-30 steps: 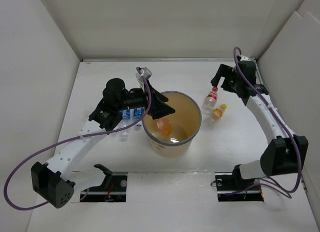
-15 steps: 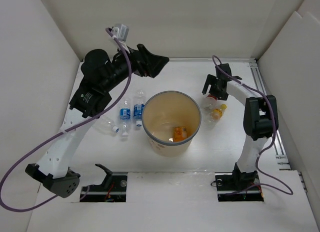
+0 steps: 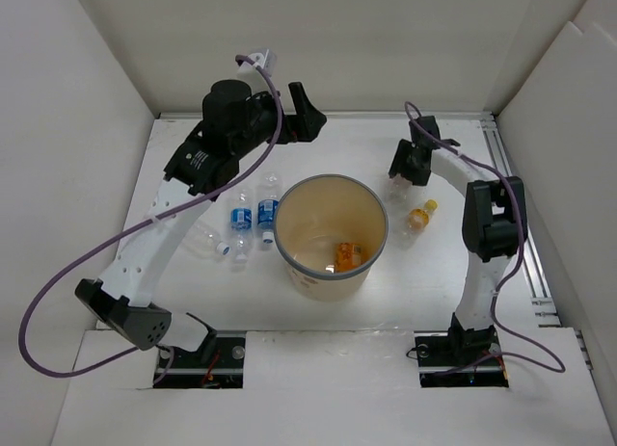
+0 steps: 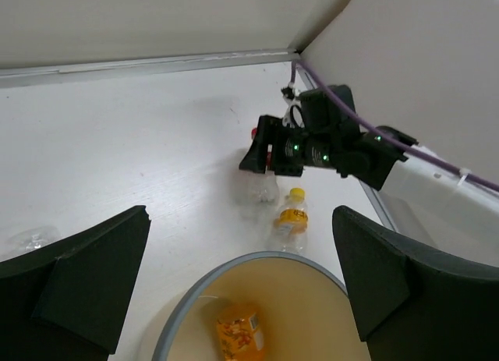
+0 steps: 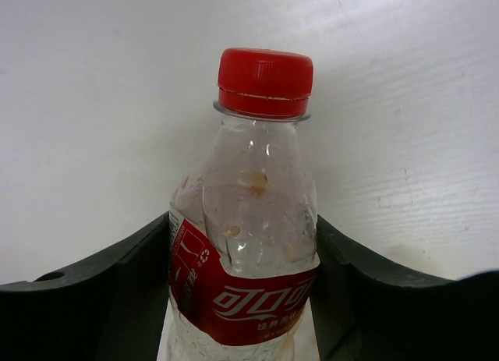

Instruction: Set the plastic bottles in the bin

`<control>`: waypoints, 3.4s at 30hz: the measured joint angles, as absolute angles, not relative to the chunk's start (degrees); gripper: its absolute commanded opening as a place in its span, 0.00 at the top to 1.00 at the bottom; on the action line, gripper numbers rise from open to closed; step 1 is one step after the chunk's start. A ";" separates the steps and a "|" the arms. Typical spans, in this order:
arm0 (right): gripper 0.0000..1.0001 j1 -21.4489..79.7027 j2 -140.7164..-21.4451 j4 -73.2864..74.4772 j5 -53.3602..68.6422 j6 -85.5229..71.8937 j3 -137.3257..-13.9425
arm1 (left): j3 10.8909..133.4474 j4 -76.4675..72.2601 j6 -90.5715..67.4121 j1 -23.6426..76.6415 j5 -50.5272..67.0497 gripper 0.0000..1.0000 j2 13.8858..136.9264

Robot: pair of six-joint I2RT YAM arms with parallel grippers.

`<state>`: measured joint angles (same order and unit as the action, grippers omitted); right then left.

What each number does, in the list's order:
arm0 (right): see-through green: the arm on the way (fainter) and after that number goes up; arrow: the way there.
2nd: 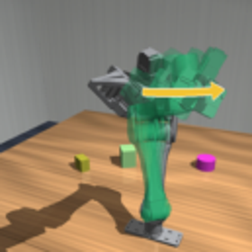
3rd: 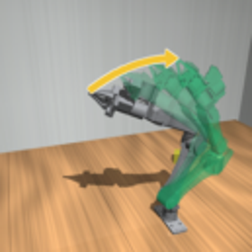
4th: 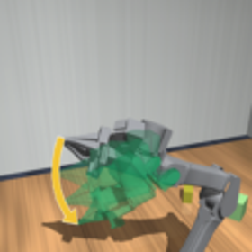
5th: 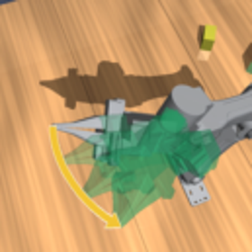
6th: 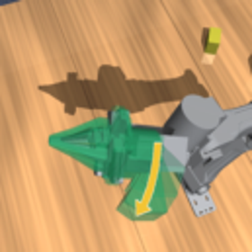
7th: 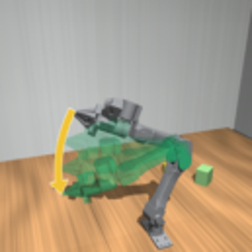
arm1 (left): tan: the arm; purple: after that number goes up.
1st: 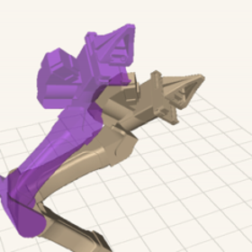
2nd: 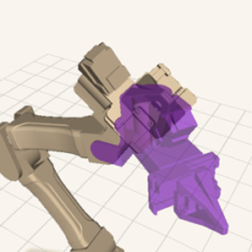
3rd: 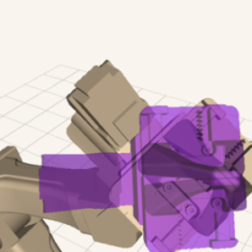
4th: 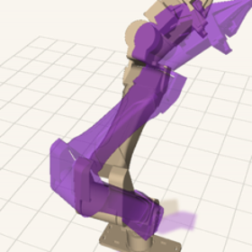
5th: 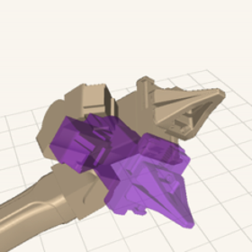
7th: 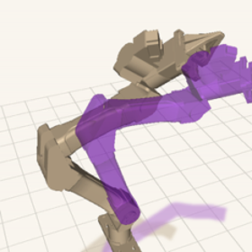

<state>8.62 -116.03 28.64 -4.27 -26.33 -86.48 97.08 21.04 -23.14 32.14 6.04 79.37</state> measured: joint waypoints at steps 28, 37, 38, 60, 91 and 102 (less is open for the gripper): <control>1.00 14.06 -87.11 -17.28 43.81 -46.72 -94.19 | 111.57 8.93 -15.86 32.16 44.10 0.00 96.14; 1.00 21.89 -88.44 -24.05 43.94 -49.84 -93.78 | 107.92 4.58 -17.96 32.27 41.95 0.08 91.81; 0.98 22.48 -88.64 -24.62 43.88 -50.28 -93.60 | 107.50 3.95 -18.13 32.25 41.47 0.17 91.42; 0.00 9.52 -66.63 9.58 8.69 -32.73 -72.75 | 64.64 -10.85 -27.14 32.58 42.48 0.54 68.62; 0.22 8.78 -91.61 20.56 -13.82 -44.01 -53.65 | 73.01 1.45 -23.20 36.16 24.95 0.00 65.76; 1.00 3.49 -99.20 19.11 -11.64 -43.31 -60.64 | 85.52 10.04 -21.39 36.16 18.06 0.00 72.12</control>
<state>3.49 -99.20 19.11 -11.64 -43.31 -60.64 85.52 10.04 -21.39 36.16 18.06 72.12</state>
